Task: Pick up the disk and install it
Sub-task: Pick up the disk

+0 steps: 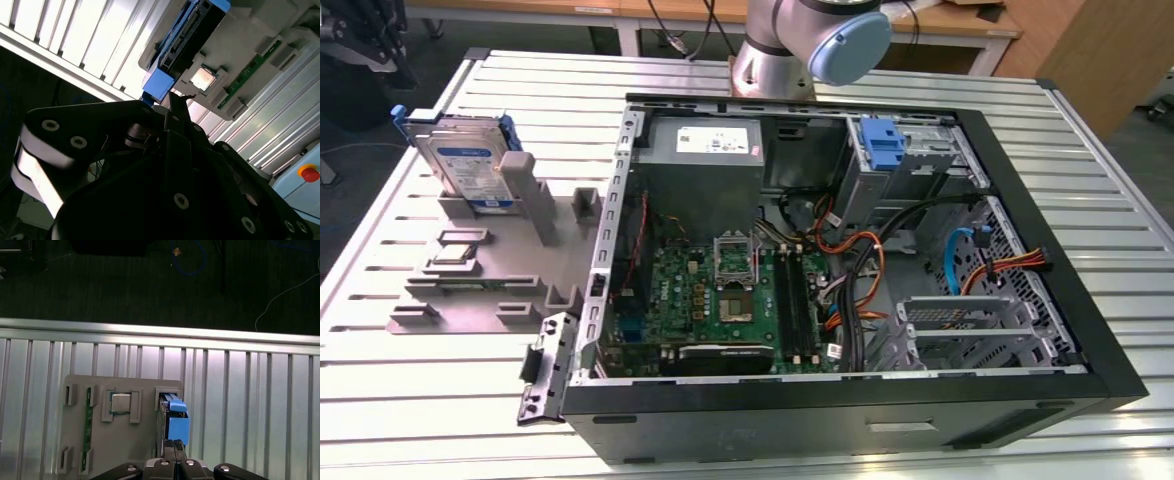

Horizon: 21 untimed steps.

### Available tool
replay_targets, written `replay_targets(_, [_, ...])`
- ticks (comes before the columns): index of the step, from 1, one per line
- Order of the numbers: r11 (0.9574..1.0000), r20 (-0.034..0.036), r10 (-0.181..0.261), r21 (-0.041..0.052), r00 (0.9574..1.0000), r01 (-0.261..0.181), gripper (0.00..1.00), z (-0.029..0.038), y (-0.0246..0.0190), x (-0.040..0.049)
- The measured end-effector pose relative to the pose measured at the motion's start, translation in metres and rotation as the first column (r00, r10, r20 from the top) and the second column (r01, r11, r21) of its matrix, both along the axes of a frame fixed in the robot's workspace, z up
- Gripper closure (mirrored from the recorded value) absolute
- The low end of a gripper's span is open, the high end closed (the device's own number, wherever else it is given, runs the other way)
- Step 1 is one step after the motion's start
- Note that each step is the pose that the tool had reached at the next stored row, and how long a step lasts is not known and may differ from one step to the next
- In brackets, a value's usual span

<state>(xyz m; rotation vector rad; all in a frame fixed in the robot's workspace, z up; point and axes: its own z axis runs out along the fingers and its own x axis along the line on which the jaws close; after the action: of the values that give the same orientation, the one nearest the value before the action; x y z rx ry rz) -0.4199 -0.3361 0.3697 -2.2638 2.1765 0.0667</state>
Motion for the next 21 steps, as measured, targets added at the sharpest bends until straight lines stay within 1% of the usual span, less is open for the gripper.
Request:
replay_targets(10, [1.0,0.0,0.001,0.0,1.0,-0.001,0.9,0.0,0.0,0.0])
replay_targets(14, [0.9999,0.0001,0.01,0.0,0.9999,-0.01,0.9,-0.0001,0.0,0.0])
replay_targets(16, [0.9997,0.0,0.024,0.0,0.9997,-0.024,0.9,0.0,0.0,0.0])
replay_targets(18, [0.9989,0.0,0.047,0.0,0.9989,-0.047,0.9,0.0,0.0,0.0])
replay_targets(21, [0.9959,0.0001,0.09,0.0,0.9959,-0.09,0.9,-0.0001,0.0,0.0])
